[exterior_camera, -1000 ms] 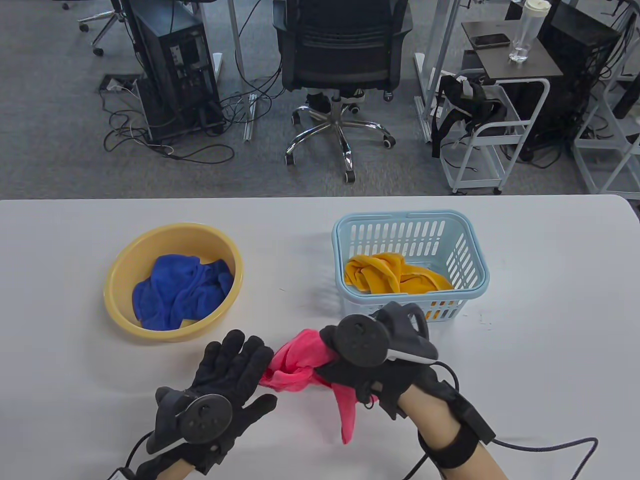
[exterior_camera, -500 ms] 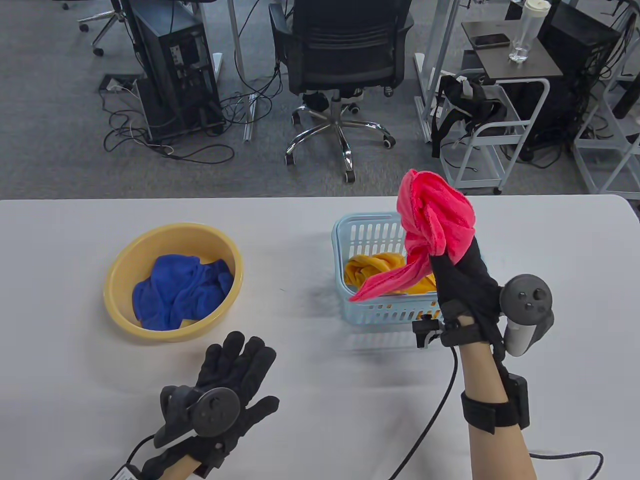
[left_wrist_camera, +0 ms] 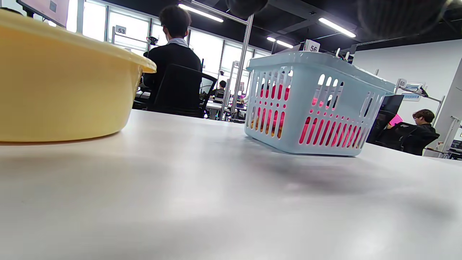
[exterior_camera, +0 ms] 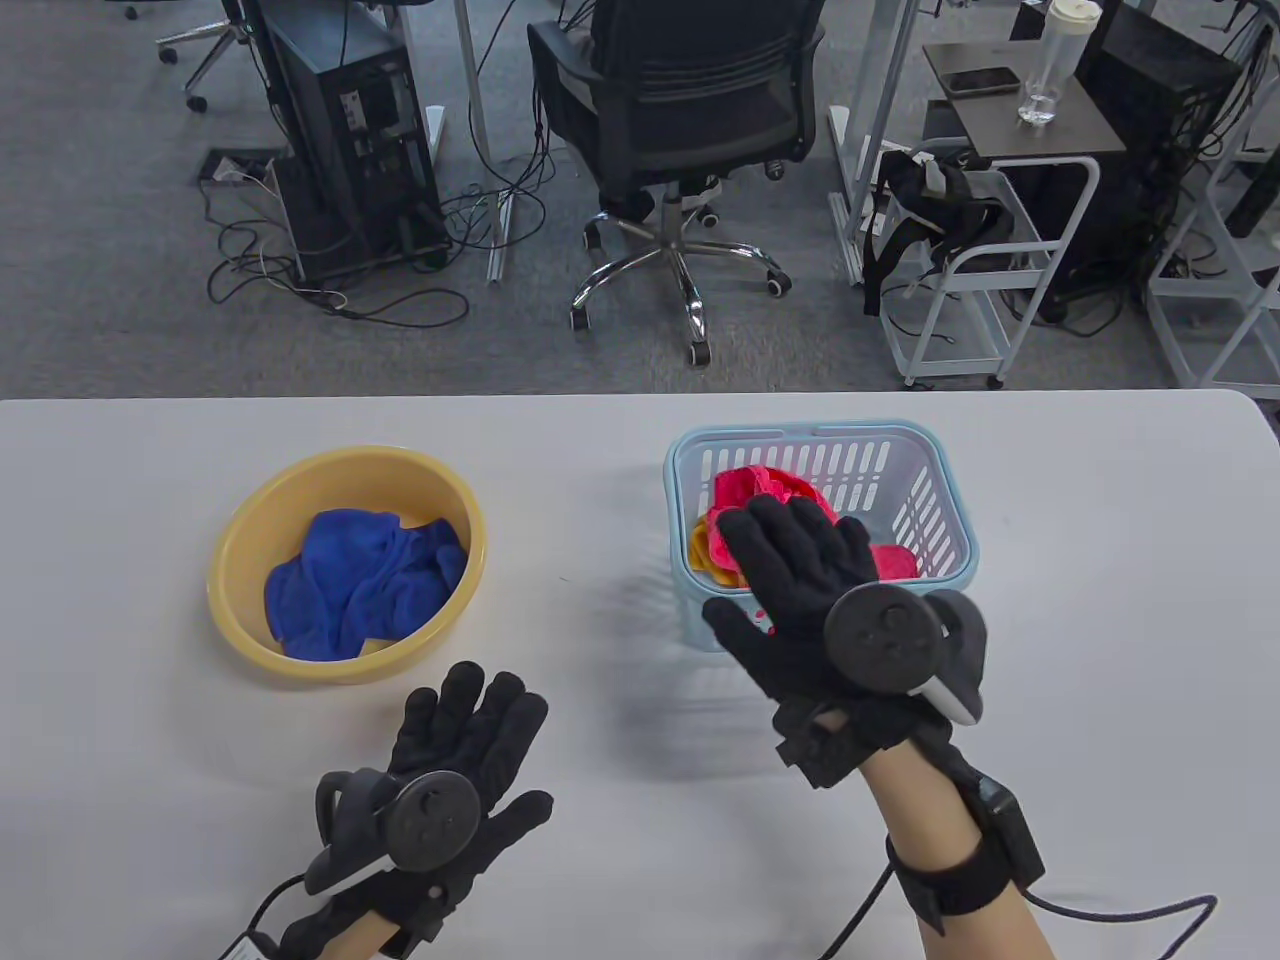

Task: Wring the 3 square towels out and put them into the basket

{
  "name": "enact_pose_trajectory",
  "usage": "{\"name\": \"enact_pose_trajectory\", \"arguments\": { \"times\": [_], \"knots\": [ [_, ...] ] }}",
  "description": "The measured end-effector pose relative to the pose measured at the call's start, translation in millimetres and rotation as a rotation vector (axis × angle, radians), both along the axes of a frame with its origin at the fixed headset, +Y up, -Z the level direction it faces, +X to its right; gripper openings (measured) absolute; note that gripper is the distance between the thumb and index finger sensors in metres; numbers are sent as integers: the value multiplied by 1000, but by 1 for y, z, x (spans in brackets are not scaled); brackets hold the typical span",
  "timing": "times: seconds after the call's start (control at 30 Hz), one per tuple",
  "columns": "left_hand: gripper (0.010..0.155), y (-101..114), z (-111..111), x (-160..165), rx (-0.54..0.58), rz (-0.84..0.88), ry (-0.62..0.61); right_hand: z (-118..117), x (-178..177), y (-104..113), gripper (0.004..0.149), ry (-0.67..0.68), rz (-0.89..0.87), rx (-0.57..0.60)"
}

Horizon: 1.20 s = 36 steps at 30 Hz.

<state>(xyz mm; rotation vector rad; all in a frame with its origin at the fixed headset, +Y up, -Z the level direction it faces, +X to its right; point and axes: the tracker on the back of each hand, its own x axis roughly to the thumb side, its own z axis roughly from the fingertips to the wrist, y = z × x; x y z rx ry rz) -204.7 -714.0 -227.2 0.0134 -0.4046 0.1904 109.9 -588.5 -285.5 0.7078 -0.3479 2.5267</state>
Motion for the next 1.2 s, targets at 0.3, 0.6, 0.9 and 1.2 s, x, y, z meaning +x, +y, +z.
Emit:
{"name": "enact_pose_trajectory", "arguments": {
  "times": [0.3, 0.6, 0.9, 1.2],
  "knots": [
    [85, 2, 5, 3, 4, -7, -20, 60, -13, -60, 74, 105, 320, 101],
    [83, -5, 2, 6, -18, -57, -19, 62, 8, -112, 73, 137, 197, -36],
    [66, 12, -7, -3, 17, -40, 73, 73, -1, -120, 73, 217, 176, -79],
    [62, 70, -130, -97, -243, -74, 626, 77, 1, -118, 72, 265, 160, -97]
  ]
}}
